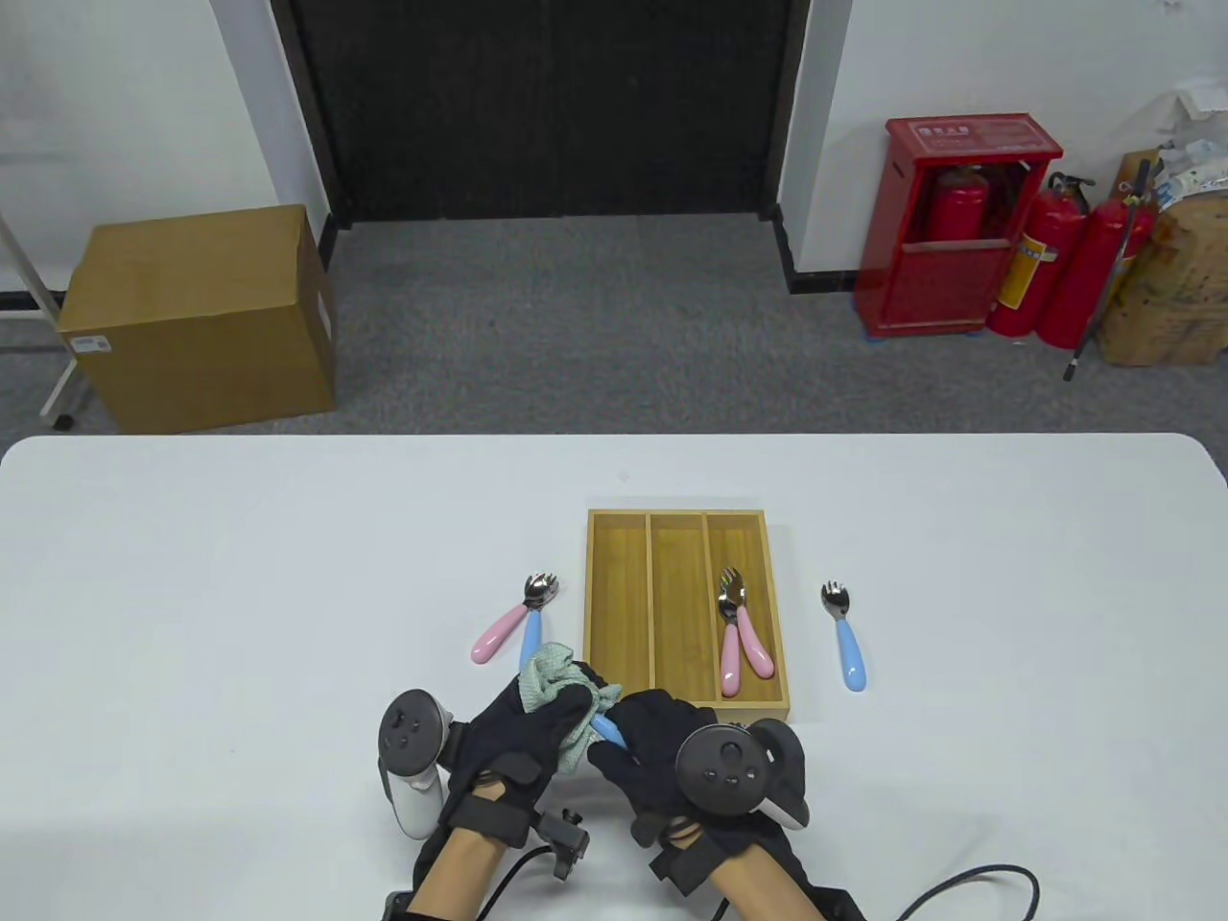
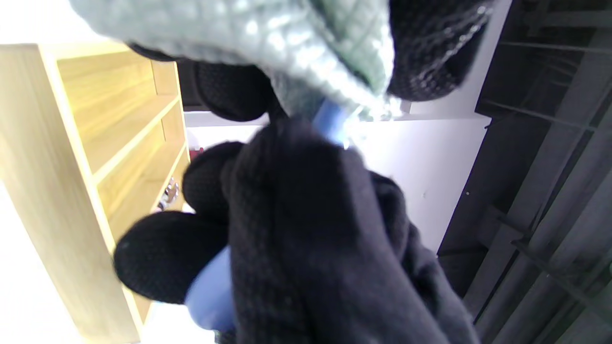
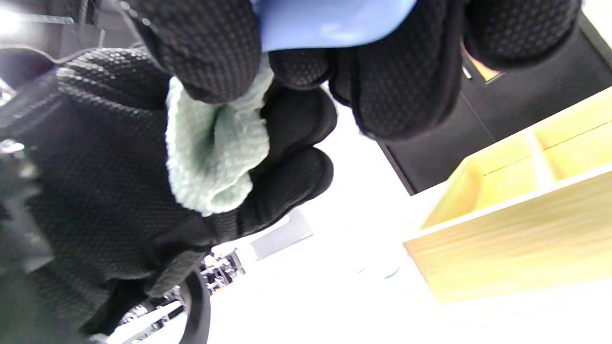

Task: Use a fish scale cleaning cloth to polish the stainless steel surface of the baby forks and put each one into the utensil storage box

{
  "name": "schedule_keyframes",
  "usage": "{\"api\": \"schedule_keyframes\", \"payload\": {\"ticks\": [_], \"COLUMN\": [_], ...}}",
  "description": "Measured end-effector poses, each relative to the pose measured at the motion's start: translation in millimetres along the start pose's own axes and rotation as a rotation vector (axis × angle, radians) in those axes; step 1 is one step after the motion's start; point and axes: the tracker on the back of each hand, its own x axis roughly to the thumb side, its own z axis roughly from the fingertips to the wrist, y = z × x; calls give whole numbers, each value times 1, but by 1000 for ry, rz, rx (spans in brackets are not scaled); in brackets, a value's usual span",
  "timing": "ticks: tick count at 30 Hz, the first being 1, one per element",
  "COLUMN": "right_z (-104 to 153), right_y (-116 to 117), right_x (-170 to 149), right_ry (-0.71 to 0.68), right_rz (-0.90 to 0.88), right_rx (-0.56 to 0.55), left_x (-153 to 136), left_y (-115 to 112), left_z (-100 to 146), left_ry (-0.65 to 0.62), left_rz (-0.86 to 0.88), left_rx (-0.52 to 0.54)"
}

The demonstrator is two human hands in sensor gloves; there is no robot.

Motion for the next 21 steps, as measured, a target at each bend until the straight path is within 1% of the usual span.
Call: {"api": "schedule_keyframes", "payload": {"ticks": [1, 3, 4, 5, 7, 10, 12, 17, 20, 21], "right_z": [0, 1, 2, 3, 3, 4, 4, 4, 3, 2], "right_y": [-1, -4, -6, -6, -6, -5, -3, 5, 9, 10], "right_x": [0, -2, -5, -7, -9, -7, -5, -6, -10, -11], "right_ry": [-2, 9, 6, -2, -13, -37, -74, -97, -83, -76], "right_rz": [12, 46, 80, 109, 149, 208, 245, 212, 91, 16], "right_rx": [-6, -14, -12, -7, 8, 21, 33, 75, 103, 118], "left_x": [2, 9, 15, 19, 24, 25, 24, 19, 10, 7], "left_y": [1, 3, 4, 3, 1, -3, -3, 1, 6, 6], "left_z": [-1, -1, -1, -1, 1, 3, 3, 6, 5, 4], "left_ry": [-14, -64, -124, -158, -196, -214, -214, -216, -167, -149], "left_rz": [-33, -162, -306, -410, -568, -667, -665, -622, -422, -328], "left_rx": [1, 4, -2, -18, -41, -50, -61, -50, -46, -45]}}
